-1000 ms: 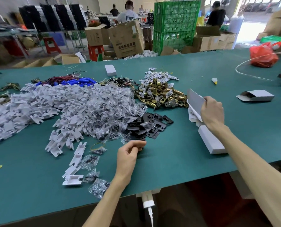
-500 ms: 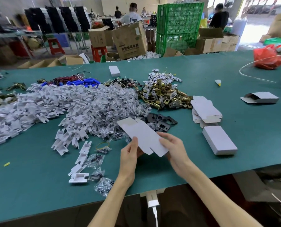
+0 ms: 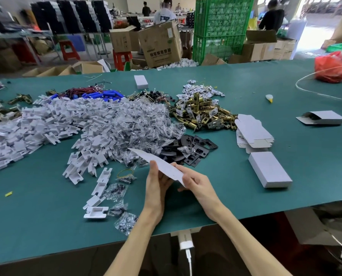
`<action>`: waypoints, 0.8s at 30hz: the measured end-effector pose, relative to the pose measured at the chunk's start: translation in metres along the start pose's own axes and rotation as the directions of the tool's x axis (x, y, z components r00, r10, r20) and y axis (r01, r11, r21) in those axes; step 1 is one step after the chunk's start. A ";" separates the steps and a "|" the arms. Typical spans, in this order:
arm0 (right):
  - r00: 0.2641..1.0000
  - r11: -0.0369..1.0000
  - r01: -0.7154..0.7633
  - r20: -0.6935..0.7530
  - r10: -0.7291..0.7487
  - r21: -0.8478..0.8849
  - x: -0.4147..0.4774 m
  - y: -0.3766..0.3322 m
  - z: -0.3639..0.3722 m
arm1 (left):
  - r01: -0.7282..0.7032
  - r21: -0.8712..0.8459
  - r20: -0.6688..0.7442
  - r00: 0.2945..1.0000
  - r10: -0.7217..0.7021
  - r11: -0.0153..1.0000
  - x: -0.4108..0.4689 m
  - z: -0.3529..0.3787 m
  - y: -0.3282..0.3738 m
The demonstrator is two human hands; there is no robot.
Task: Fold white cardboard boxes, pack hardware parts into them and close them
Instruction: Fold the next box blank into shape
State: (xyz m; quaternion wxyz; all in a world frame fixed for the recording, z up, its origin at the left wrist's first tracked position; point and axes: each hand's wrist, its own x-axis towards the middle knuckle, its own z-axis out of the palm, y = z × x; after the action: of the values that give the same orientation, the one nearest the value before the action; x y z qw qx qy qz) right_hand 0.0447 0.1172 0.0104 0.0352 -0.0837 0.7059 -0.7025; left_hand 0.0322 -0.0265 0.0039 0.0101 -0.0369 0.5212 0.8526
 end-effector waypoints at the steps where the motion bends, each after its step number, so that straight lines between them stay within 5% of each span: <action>1: 1.000 0.998 0.008 0.023 -0.007 -0.061 0.000 -0.001 0.001 | 0.008 -0.030 -0.024 1.000 -0.009 1.000 0.000 0.000 0.001; 5: 0.997 0.980 0.047 0.074 -0.033 -0.193 -0.002 -0.002 0.005 | 0.065 -0.035 -0.040 0.997 -0.066 0.997 -0.001 -0.001 0.003; 10: 0.989 0.959 0.133 -0.029 -0.144 -0.251 -0.004 0.001 0.008 | 0.012 -0.028 -0.081 0.997 -0.014 1.000 -0.002 0.002 0.006; 20: 0.984 0.971 -0.034 -0.161 0.074 0.235 -0.001 0.009 -0.006 | 0.021 0.084 -0.082 0.997 -0.014 0.996 0.000 0.002 -0.001; 24: 0.980 0.967 -0.047 -0.174 0.093 0.250 -0.002 0.011 -0.007 | 0.046 0.079 -0.113 0.993 -0.037 0.996 0.000 0.003 0.002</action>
State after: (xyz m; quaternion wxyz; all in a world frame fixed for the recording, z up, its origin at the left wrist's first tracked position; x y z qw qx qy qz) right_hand 0.0444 0.1243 -0.0007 0.0046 0.0119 0.6166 -0.7872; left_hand 0.0322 -0.0242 0.0069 0.0004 -0.0950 0.5543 0.8269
